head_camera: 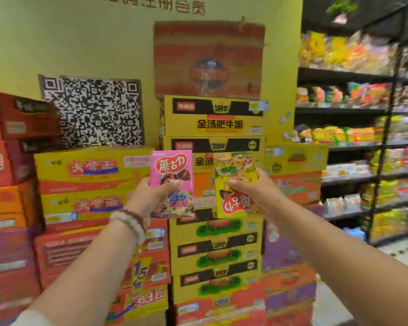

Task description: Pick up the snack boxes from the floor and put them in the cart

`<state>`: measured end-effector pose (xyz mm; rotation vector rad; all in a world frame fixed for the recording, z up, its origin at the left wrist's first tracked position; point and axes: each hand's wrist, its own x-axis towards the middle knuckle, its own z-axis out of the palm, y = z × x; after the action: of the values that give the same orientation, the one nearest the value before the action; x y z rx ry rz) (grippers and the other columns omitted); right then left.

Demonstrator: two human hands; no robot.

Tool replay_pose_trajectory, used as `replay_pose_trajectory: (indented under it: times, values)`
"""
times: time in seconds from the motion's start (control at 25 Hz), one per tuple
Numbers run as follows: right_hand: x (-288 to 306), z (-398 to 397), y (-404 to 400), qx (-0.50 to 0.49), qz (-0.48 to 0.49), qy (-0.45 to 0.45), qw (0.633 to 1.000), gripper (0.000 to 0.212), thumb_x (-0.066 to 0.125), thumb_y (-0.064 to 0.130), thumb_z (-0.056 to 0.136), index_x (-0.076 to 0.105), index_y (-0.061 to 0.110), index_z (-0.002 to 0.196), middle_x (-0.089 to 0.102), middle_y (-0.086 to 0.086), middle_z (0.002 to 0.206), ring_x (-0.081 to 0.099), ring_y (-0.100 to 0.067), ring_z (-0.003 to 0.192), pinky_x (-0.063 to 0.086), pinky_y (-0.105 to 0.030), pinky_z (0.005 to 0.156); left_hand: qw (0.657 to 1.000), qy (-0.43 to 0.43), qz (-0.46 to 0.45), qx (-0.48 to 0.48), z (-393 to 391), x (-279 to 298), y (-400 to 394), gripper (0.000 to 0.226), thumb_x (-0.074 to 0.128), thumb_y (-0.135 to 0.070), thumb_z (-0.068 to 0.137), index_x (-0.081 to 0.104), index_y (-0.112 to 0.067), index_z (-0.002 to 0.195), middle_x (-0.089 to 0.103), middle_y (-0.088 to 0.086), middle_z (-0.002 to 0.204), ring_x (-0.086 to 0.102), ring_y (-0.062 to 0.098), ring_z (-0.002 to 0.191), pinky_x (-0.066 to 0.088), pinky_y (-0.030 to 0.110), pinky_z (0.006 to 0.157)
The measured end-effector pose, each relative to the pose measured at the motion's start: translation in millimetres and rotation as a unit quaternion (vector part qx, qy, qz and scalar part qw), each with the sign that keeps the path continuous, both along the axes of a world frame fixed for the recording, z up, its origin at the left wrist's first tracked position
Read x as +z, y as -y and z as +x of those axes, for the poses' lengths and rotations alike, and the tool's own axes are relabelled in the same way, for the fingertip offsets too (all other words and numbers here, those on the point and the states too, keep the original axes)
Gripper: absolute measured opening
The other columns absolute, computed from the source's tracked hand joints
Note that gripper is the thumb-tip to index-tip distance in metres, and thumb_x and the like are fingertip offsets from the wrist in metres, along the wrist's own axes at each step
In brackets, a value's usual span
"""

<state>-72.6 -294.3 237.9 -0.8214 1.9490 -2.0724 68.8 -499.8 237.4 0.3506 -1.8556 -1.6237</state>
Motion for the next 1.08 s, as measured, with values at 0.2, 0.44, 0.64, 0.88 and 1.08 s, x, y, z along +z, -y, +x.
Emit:
replay_pose_trajectory:
  times: [0.2,0.44,0.64,0.88,1.08]
  values:
    - [-7.6,-54.0,-112.3,-0.093,0.0,0.002,0.996,0.109,0.088,0.04,0.053,0.031,0.017,0.143,0.058,-0.013,0.129,0.068,-0.026,0.095,0.058,-0.041,0.078,0.992,0.016,0.018,-0.123,-103.3,-12.1,-88.5,0.062,0.086,-0.036,0.055,0.06,-0.013,0.106,0.071,0.01,0.098,0.069,0.027,0.09,0.052,0.048,0.089]
    - [-19.6,-122.2,-207.5,-0.191,-0.026,0.034,0.981,0.062,0.082,0.02,0.07,0.046,0.016,0.12,0.066,-0.014,0.109,0.071,-0.03,0.085,0.059,-0.043,0.072,0.971,0.014,0.025,-0.239,-223.5,-10.0,-169.9,0.064,0.082,-0.038,0.065,0.055,-0.011,0.115,0.069,0.007,0.097,0.068,0.014,0.075,0.056,0.02,0.06]
    - [-17.7,-190.4,-275.0,-0.275,-0.033,0.034,0.96,0.104,0.092,0.03,0.051,0.037,0.011,0.138,0.063,-0.017,0.119,0.071,-0.033,0.087,0.058,-0.047,0.072,0.948,0.018,0.014,-0.317,-331.5,-10.6,-227.5,0.033,0.072,-0.018,0.076,0.058,-0.008,0.104,0.065,0.009,0.081,0.061,0.002,0.045,0.044,0.016,0.039]
    - [-30.9,-242.1,-377.0,-0.382,-0.047,0.045,0.922,0.062,0.08,0.015,0.073,0.046,0.012,0.125,0.068,-0.016,0.109,0.071,-0.032,0.086,0.059,-0.044,0.072,0.902,0.013,-0.001,-0.432,-441.7,-14.5,-329.4,0.037,0.082,-0.025,0.065,0.062,-0.012,0.093,0.071,0.0,0.066,0.068,0.013,0.058,0.055,0.033,0.06]
    - [-51.4,-286.8,-482.1,-0.444,-0.049,0.04,0.894,0.068,0.082,0.017,0.068,0.045,0.011,0.124,0.068,-0.016,0.107,0.072,-0.028,0.08,0.058,-0.039,0.066,0.86,0.015,0.033,-0.509,-520.8,-37.7,-447.5,0.02,0.073,-0.02,0.071,0.064,-0.019,0.09,0.074,0.0,0.074,0.071,0.019,0.068,0.057,0.035,0.066]
